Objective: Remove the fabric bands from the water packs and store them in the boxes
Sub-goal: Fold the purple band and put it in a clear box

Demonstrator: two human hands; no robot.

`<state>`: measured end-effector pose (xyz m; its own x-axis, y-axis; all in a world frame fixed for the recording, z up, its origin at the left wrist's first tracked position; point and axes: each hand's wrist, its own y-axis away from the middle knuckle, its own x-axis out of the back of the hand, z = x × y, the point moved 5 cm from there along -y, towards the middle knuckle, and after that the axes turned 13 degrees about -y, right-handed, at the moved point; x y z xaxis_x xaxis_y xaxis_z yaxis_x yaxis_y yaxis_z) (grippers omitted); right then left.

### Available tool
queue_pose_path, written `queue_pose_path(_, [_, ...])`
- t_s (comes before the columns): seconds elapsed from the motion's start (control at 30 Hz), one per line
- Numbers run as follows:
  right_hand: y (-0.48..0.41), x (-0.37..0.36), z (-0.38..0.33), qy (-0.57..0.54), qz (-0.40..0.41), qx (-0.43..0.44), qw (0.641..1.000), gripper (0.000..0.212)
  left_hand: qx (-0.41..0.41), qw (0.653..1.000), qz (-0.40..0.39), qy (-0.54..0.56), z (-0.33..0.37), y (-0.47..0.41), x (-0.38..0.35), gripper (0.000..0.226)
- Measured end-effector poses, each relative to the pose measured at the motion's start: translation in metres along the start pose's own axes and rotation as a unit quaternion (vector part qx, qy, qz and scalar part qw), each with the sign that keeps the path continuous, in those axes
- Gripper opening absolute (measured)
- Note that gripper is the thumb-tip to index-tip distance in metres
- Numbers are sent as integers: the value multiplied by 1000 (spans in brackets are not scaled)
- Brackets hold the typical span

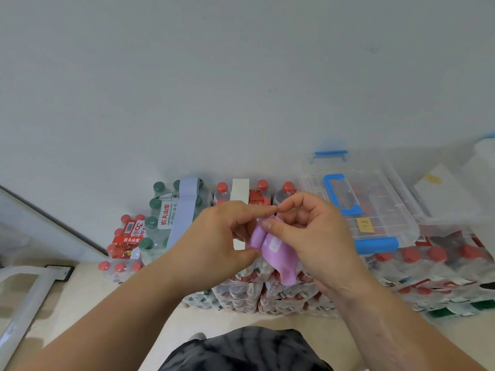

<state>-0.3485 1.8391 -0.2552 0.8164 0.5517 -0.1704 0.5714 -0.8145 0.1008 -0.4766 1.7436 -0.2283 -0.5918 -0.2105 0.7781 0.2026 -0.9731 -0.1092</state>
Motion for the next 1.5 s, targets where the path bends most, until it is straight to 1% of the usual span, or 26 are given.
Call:
queue_pose_path(0.07, [0, 0, 0, -10, 1, 1, 1000, 24, 17, 1000, -5, 24, -3, 1, -1, 67])
queue_pose_path(0.13, [-1, 1, -2, -16, 2, 10, 1000, 25, 71, 990, -13, 124, -6, 2, -4, 67])
queue_pose_path(0.2, [0, 1, -4, -26, -5, 21, 999, 25, 126, 961, 2, 247, -9, 2, -8, 55])
queue_pose_path(0.23, [0, 0, -4, -30, -8, 25, 999, 24, 145, 948, 13, 285, -11, 2, -9, 46])
queue_pose_path(0.3, [0, 0, -3, -30, -7, 24, 999, 23, 155, 935, 13, 320, -11, 2, -13, 34])
queue_pose_path(0.4, [0, 3, -3, -18, -3, 23, 1000, 21, 152, 935, 12, 320, -10, 1, -14, 31])
queue_pose_path(0.6, [1, 6, -9, 24, -21, 13, 999, 22, 135, 964, 23, 229, -11, -3, -13, 33])
queue_pose_path(0.73, [0, 6, -7, 36, -17, 11, 999, 18, 118, 972, 20, 203, -8, -4, -14, 29])
queue_pose_path(0.83, [1, 7, -7, -9, -11, 16, 1000, 15, 132, 962, 37, 237, -7, -3, -15, 26])
queue_pose_path(0.97, [2, 11, -7, -62, 8, 23, 998, 19, 162, 940, 45, 297, -8, -1, -16, 22])
queue_pose_path(1.1, [4, 14, -4, -89, -1, 12, 996, 19, 194, 913, 72, 353, -9, -1, -19, 21])
queue_pose_path(1.17, [6, 14, -4, -80, -9, 5, 997, 17, 198, 908, 77, 362, -9, -2, -19, 20])
queue_pose_path(1.23, [7, 15, -2, -61, -10, 6, 998, 12, 195, 910, 72, 360, -9, -4, -18, 19])
queue_pose_path(1.3, [7, 14, -1, -59, -3, 10, 998, 10, 193, 915, 63, 350, -11, -6, -17, 24])
queue_pose_path(1.37, [7, 14, 0, -58, 0, 19, 998, 14, 193, 917, 55, 345, -11, -6, -17, 30])
queue_pose_path(1.47, [7, 11, -2, -51, 4, 32, 998, 24, 203, 901, 49, 380, -10, -5, -17, 19])
queue_pose_path(1.5, [7, 10, -1, -51, 6, 37, 998, 26, 210, 895, 49, 390, -11, -4, -17, 18])
